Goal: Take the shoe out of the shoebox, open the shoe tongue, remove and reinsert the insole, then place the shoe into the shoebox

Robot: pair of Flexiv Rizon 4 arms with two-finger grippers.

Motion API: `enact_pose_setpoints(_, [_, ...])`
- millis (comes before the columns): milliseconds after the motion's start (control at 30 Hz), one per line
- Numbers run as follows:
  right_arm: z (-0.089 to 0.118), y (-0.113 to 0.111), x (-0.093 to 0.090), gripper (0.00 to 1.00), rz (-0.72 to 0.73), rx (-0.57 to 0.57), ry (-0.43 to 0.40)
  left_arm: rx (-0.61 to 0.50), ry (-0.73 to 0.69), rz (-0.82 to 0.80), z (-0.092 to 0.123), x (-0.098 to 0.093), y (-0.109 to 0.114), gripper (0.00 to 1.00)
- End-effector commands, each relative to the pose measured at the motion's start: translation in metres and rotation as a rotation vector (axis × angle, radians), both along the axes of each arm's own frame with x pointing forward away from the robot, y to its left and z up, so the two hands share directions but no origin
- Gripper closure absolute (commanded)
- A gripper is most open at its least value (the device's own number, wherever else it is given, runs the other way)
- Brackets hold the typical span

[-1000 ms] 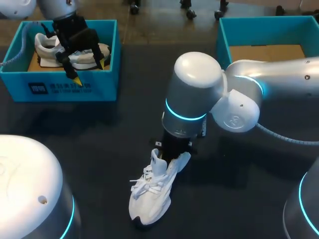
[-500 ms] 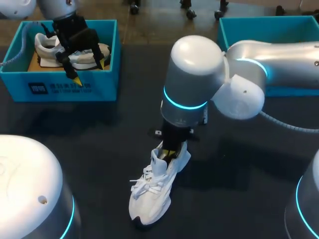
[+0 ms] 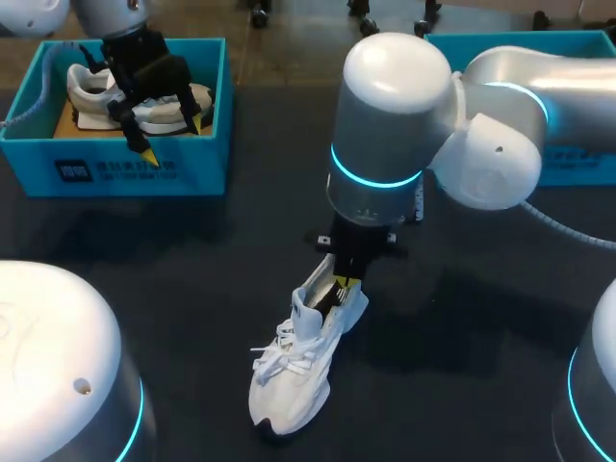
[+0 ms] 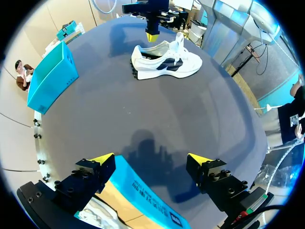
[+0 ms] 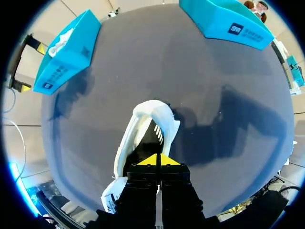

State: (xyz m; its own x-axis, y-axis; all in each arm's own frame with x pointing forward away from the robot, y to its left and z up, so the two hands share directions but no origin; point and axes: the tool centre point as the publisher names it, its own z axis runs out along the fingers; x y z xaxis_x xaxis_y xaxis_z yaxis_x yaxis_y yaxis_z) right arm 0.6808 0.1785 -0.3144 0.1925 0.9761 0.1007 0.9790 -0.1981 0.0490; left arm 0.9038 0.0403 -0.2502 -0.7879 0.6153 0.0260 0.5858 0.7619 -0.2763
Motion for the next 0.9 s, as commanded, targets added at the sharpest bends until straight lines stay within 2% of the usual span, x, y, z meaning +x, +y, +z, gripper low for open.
enact_pose_setpoints(33, [-0.008, 0.005, -0.003, 0.84, -0.342, 0.007, -0.068, 0.003, -0.001, -0.001, 0.001, 0.000, 0.000, 0.00])
enact_pose_setpoints(67, [-0.008, 0.005, -0.003, 0.84, -0.342, 0.007, -0.068, 0.003, -0.001, -0.001, 0.001, 0.000, 0.000, 0.00])
enact_pose_setpoints(133, [-0.013, 0.005, -0.004, 0.74, -0.358, 0.026, -0.057, 0.003, -0.001, -0.001, 0.001, 0.000, 0.000, 0.00])
enact_pose_setpoints(267, [-0.018, 0.007, -0.004, 0.65, -0.371, 0.026, -0.044, 0.003, -0.001, -0.001, 0.001, 0.000, 0.000, 0.00])
enact_pose_setpoints(467, [-0.030, 0.009, -0.002, 0.61, -0.398, 0.032, -0.014, 0.003, -0.001, -0.001, 0.001, 0.000, 0.000, 0.00])
enact_pose_setpoints(900, [-0.059, 0.009, 0.005, 0.62, -0.424, 0.055, 0.049, 0.003, -0.001, -0.001, 0.001, 0.000, 0.000, 0.00])
